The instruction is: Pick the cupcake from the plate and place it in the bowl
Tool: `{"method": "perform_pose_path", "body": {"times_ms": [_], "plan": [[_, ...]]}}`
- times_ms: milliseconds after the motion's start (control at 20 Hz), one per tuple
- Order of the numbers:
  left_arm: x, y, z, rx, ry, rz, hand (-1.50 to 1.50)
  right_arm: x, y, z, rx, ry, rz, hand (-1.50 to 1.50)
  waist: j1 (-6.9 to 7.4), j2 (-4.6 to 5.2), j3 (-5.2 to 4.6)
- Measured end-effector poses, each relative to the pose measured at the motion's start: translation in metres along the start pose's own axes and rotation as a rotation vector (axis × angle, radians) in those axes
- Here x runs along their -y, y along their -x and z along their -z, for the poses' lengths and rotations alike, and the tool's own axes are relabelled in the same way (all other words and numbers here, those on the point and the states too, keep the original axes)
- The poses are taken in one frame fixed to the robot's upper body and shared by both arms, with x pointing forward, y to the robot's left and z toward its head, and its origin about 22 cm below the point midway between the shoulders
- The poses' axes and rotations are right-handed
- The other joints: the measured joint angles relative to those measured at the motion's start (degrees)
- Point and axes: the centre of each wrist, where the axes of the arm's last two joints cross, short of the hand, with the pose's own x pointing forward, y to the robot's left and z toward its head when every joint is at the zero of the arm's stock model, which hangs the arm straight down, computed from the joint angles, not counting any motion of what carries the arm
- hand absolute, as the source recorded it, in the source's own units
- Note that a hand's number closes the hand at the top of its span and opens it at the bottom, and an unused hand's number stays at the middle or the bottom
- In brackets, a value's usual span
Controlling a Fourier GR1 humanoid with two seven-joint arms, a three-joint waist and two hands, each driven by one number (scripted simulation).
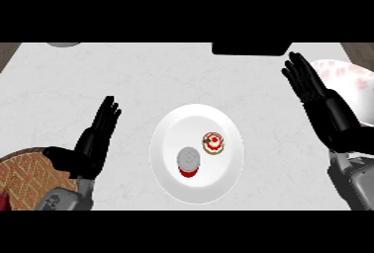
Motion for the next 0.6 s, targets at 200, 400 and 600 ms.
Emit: {"method": "perform_pose_path", "body": {"times_ms": [200,400,600], "plan": [[-0.023,-0.011,0.004,0.015,-0.066,0.082,0.0,-0.006,-0.027,0.013,0.077,-0.033,-0.063,1.5,0.32,-0.31,1.29],[-0.054,-0.024,0.009,0.016,-0.144,0.199,0.0,0.014,-0.045,0.018,0.028,-0.064,-0.36,-1.5,-0.25,-0.79,0.98],[-0.076,-0.031,0.006,-0.011,-0.204,0.252,0.0,0.014,-0.02,-0.009,-0.178,0.102,-0.526,-1.5,-1.98,-1.29,1.51]]}}
